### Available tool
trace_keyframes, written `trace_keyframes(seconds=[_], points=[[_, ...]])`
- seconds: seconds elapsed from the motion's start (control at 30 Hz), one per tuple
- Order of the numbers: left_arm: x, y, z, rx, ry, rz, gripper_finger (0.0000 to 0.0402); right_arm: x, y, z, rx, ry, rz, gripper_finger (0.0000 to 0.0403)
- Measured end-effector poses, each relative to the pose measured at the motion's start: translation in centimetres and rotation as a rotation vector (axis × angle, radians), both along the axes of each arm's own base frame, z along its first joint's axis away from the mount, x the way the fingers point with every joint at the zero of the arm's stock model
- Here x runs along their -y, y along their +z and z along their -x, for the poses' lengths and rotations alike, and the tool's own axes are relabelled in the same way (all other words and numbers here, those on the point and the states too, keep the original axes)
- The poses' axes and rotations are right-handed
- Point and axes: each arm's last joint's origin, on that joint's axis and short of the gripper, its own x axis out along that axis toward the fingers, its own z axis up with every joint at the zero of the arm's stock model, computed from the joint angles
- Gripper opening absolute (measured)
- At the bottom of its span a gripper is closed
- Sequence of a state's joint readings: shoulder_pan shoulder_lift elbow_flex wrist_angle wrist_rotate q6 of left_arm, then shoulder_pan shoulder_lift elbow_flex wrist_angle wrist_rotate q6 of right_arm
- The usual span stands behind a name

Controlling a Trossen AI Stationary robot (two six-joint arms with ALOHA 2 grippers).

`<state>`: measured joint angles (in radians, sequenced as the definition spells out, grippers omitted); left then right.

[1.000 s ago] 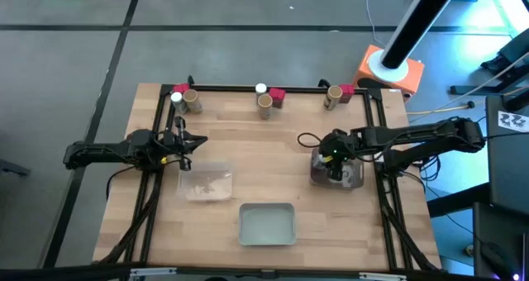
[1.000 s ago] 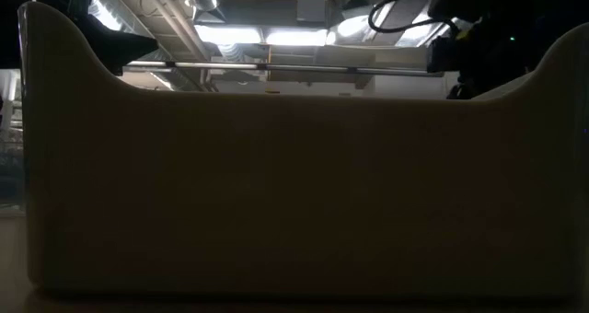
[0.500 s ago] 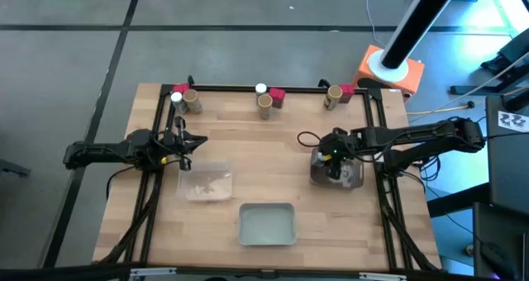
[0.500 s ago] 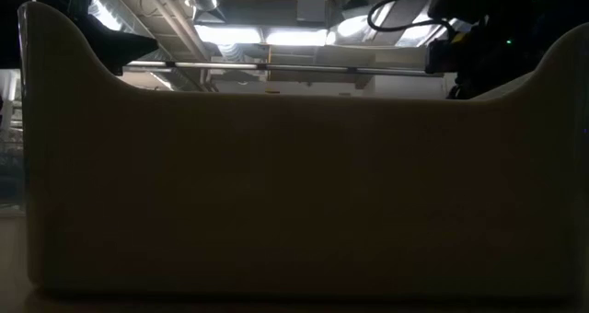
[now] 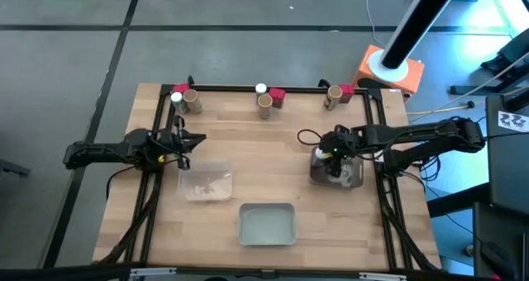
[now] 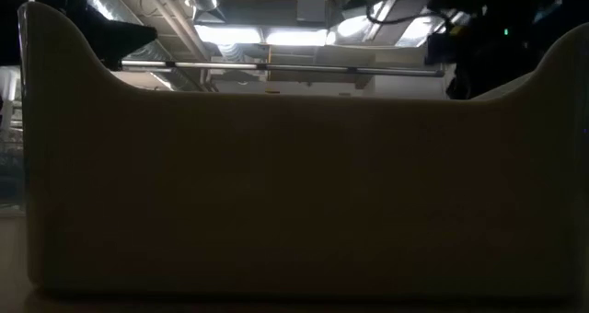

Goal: Sort spices by type
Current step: Put the white seasoning bottle into the black bin

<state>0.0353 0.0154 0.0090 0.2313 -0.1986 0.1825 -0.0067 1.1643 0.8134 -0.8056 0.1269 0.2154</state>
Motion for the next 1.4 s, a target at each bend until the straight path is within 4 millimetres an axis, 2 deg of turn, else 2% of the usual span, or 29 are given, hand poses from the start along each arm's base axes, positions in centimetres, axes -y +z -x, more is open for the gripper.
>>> trace_keyframes(seconds=[0.13, 0.27, 0.47, 0.67, 0.83, 1.1, 1.27, 1.4], points=[[-0.1, 0.1, 0.0, 0.005, 0.026, 0.037, 0.0053, 0.0, 2.6, -0.2, 0.022, 0.013, 0.01, 0.034], [-0.2, 0.9, 0.3, 0.036, 0.057, 0.057, 0.0113, 0.1, 4.2, -0.4, 0.096, 0.029, 0.064, 0.0346], [-0.5, 3.2, 0.7, 0.06, 0.176, 0.072, 0.0204, 0.2, 4.6, -1.2, 0.171, 0.046, 0.113, 0.0346], [-1.3, 6.1, 0.2, -0.081, 0.319, 0.102, 0.026, 0.3, 4.6, -1.7, 0.226, 0.074, 0.156, 0.0347], [-1.9, 9.0, -0.8, -0.226, 0.375, 0.172, 0.027, 0.4, 4.9, -2.1, 0.266, 0.077, 0.212, 0.0347], [-3.1, 12.3, -2.8, -0.585, 0.478, 0.313, 0.0261, 0.4, 5.3, -2.5, 0.313, 0.094, 0.25, 0.0347], [-3.3, 13.2, -3.7, -0.815, 0.521, 0.407, 0.0261, 0.4, 5.4, -2.6, 0.324, 0.093, 0.251, 0.0347], [-3.4, 12.6, -4.0, -0.953, 0.562, 0.456, 0.026, 0.4, 5.4, -2.6, 0.323, 0.094, 0.251, 0.0347]])
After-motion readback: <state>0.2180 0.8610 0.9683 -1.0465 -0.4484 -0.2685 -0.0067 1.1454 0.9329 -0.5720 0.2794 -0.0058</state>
